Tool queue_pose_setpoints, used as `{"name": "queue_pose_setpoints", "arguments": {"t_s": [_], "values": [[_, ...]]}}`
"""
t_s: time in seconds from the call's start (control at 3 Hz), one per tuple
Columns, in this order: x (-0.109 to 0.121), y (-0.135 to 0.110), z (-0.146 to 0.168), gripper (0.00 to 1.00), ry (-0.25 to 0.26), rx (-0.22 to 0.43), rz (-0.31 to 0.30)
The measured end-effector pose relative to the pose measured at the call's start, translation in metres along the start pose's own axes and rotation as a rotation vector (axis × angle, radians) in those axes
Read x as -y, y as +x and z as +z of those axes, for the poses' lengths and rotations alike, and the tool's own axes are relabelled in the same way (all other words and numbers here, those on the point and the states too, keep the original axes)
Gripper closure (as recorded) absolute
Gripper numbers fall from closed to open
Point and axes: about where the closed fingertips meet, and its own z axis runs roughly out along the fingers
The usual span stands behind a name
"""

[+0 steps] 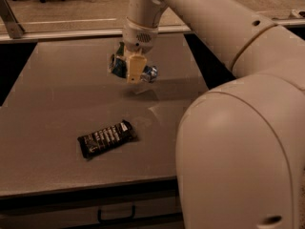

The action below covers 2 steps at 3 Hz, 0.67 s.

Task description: Knock redbull can over

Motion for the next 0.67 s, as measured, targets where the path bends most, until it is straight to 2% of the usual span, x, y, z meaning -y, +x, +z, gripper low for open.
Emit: {"name": "queue_pose_setpoints", "arguments": {"t_s": [0.67], "values": [[-0.027, -0.007, 0.016, 0.37, 0.01, -0.086, -0.01]]}}
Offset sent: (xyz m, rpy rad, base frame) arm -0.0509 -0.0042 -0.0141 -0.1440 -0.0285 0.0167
